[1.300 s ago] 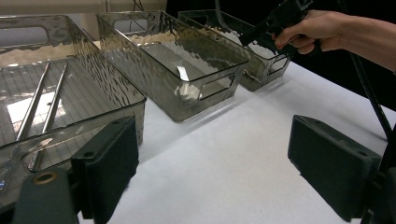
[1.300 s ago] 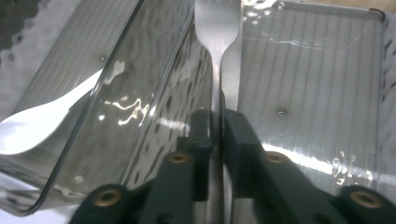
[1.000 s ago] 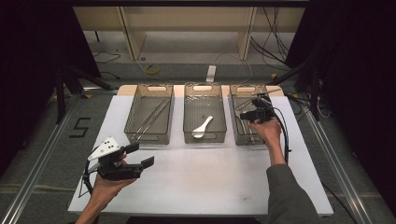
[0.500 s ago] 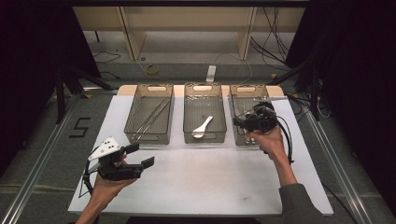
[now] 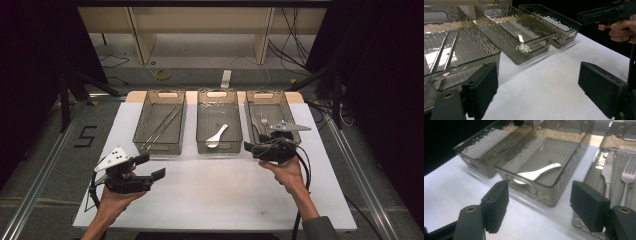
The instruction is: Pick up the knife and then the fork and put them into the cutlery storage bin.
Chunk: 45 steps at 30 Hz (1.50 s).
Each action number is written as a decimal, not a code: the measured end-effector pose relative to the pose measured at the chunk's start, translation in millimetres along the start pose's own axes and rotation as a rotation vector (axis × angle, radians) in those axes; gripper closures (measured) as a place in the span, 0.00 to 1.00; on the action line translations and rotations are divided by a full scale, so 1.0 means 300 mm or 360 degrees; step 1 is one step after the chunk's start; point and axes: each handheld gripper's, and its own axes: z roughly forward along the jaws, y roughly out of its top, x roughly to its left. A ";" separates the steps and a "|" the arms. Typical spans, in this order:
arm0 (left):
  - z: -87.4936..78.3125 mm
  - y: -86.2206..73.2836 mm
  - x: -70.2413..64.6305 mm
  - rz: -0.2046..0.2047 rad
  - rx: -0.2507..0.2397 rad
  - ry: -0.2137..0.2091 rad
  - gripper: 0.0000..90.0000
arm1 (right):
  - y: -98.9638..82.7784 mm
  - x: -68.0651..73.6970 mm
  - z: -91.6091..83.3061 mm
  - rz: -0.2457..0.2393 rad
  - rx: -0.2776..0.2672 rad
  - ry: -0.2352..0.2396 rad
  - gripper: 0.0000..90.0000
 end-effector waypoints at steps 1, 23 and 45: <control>0.000 0.000 0.000 -0.0001 0.0001 0.0000 0.17 | -0.007 0.006 -0.005 -0.0020 -0.0007 0.0008 0.35; 0.005 -0.001 -0.009 -0.0010 0.0001 -0.0047 0.17 | -0.214 0.072 -0.110 -0.0056 -0.0149 0.0061 0.32; 0.010 -0.003 -0.012 0.0000 0.0029 -0.0081 0.17 | -0.291 0.068 -0.168 -0.0022 -0.0162 0.0010 0.29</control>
